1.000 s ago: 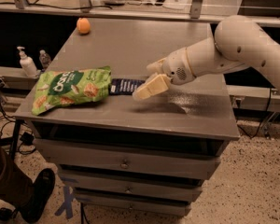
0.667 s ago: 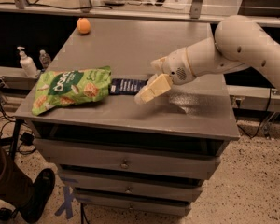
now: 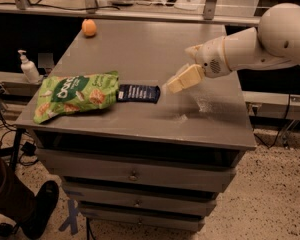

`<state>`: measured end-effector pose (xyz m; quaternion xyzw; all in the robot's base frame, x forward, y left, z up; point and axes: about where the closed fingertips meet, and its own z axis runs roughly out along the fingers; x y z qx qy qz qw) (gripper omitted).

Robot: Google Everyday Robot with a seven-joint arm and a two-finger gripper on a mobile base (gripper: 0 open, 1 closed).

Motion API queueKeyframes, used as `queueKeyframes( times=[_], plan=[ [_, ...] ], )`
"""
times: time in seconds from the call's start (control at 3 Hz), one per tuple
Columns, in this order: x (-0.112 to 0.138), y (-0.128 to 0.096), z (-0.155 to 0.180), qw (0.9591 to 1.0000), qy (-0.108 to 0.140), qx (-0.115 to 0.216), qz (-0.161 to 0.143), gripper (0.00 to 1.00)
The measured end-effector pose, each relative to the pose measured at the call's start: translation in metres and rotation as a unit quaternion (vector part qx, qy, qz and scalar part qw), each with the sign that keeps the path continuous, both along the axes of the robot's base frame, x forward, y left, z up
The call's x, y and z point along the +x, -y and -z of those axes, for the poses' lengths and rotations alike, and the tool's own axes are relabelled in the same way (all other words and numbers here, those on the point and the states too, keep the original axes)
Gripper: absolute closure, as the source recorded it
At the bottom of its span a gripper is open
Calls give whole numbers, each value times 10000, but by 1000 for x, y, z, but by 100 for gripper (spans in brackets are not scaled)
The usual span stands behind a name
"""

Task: Move rxbar blueberry near green rice chip bag

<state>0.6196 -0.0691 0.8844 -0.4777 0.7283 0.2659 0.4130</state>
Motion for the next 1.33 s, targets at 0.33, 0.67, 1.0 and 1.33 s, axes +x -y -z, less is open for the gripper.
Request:
queueKeyframes(
  times=[0.33,0.67,1.0,1.33],
  plan=[
    [21,50,-31,9974,464,-156,537,0],
    [29,102,-62,9897,882,-316,1084,0],
    [27,154,-91,9787,1212,-346,1622,0],
    [27,159,-93,9775,1237,-347,1670,0]
  ],
)
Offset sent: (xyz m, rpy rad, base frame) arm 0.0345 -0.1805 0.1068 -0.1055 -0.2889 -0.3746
